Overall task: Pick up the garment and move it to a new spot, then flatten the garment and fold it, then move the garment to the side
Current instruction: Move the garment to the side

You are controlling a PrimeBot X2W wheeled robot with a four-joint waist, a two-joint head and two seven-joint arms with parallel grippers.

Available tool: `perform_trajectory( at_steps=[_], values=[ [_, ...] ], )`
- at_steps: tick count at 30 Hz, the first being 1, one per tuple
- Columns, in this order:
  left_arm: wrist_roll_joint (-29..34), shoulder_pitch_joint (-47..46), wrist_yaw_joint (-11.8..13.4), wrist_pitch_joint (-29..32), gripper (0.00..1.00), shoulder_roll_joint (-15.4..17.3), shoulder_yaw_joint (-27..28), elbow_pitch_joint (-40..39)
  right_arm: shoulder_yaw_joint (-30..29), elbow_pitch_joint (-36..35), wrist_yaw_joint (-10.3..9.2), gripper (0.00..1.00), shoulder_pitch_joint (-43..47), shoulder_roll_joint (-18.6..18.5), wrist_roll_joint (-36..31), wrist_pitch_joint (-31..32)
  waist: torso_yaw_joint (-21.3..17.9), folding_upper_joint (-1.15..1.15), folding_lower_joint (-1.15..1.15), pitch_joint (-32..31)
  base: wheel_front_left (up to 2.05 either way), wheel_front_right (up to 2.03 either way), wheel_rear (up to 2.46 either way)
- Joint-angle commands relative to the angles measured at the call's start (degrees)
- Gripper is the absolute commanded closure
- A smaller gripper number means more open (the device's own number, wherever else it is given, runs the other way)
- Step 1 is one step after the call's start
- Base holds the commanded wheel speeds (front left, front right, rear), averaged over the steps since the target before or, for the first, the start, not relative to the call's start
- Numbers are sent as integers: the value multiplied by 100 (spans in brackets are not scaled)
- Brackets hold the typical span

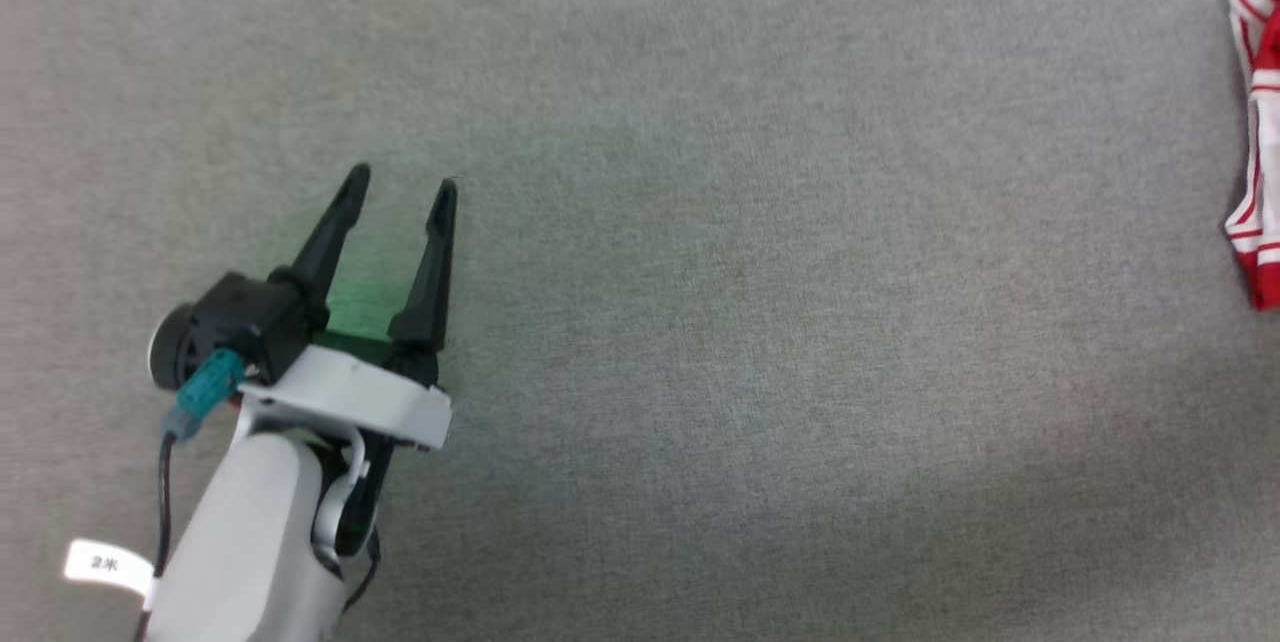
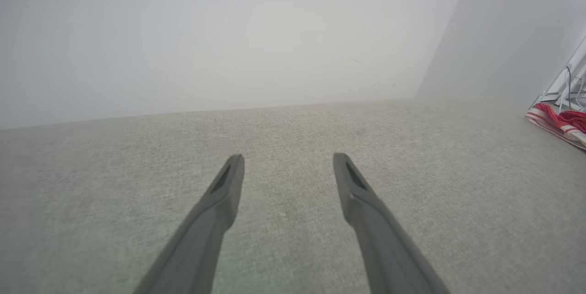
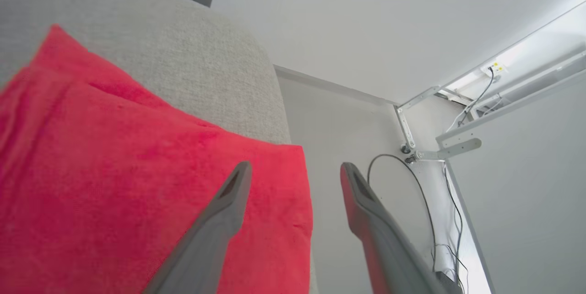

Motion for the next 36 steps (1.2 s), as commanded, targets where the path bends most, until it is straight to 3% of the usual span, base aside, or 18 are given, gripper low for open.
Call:
perform_trajectory(
  at_steps=[1, 8, 16, 27, 36],
  values=[
    [-13, 70, 28, -16, 0, 0, 19, 10, -17, 6, -7, 0, 57, 35, 6, -41, 97, 0, 0, -219, 0, 0, 0],
    [-91, 543, 115, -27, 0, -2, 268, 10, -139, -61, -7, 0, 445, 524, 323, -563, 247, 0, 0, -843, 0, 0, 0],
    [-123, 1260, 231, -20, 0, 3, 541, -112, -131, -595, -7, 0, 1190, 1094, 584, -775, 437, 0, 0, -1614, 0, 0, 0],
    [-327, 2145, 314, -15, 0, 100, 823, -192, -433, -2249, -7, 0, 2639, 1460, 773, -786, 613, 0, 0, -2421, 0, 0, 0],
    [-483, 2727, 362, -19, 0, 128, 1022, -304, -1177, -3575, -7, 0, 3867, 1961, 402, -786, 617, 0, 0, -2697, 0, 0, 0]
  ],
)
